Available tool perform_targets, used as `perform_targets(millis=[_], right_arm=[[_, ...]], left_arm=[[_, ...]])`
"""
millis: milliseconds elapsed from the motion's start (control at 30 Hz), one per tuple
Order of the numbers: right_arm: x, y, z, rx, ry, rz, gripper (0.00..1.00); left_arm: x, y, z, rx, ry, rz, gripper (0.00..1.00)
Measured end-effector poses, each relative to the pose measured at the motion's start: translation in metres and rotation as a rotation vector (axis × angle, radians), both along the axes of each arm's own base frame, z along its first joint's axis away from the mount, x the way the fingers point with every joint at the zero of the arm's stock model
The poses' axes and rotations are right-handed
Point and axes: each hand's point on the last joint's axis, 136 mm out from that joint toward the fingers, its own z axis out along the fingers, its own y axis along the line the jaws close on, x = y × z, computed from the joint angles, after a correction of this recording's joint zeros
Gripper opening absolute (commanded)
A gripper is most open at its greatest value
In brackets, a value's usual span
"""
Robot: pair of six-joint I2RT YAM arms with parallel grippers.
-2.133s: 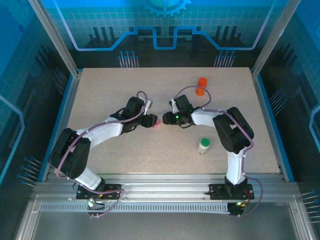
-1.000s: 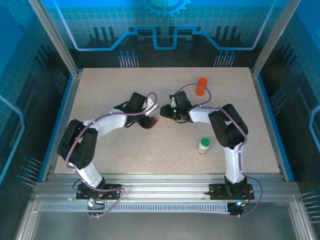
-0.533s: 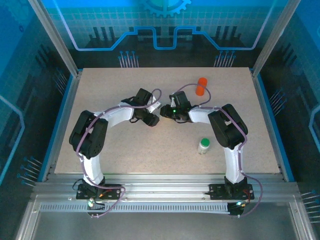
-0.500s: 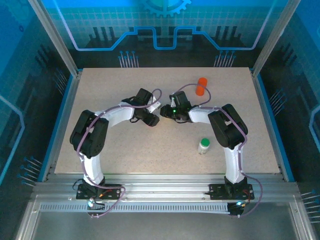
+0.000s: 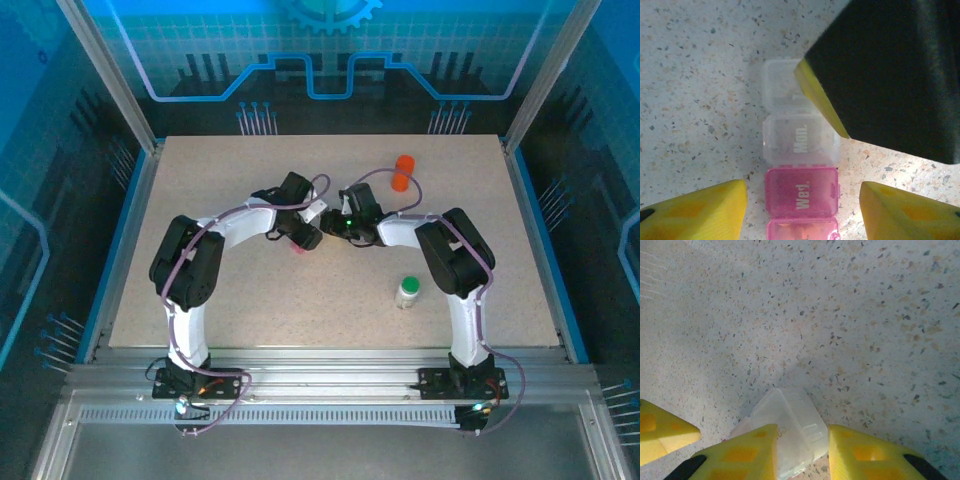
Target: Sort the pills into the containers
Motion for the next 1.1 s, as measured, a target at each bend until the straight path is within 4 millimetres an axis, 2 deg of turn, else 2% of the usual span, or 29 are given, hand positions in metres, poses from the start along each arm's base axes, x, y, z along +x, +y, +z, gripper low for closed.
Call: perform_targets(millis=[233,433,633,1100], right_arm=[[-0.001,0.002,0.0,0.015,0.004,0.002,0.3],[-0.001,0.002,0.0,0.015,0.004,0.002,0.3],[-0.001,0.002,0.0,0.014,0.004,0.002,0.3],[-0.001,0.002,-0.001,0.014,0.004,0.003,0.3]], left_arm=[[-0.01,0.005,-0.015,0.026,0.063,-0.007,0.56],[-0.01,0.005,-0.018,0.039,0.076,-0.017,0.49],[-0.003,0.003,-0.012,0.016,0.08,0.014,0.54],[-0.004,0.002,-0.017,0.011,0.102,0.03,0.53]])
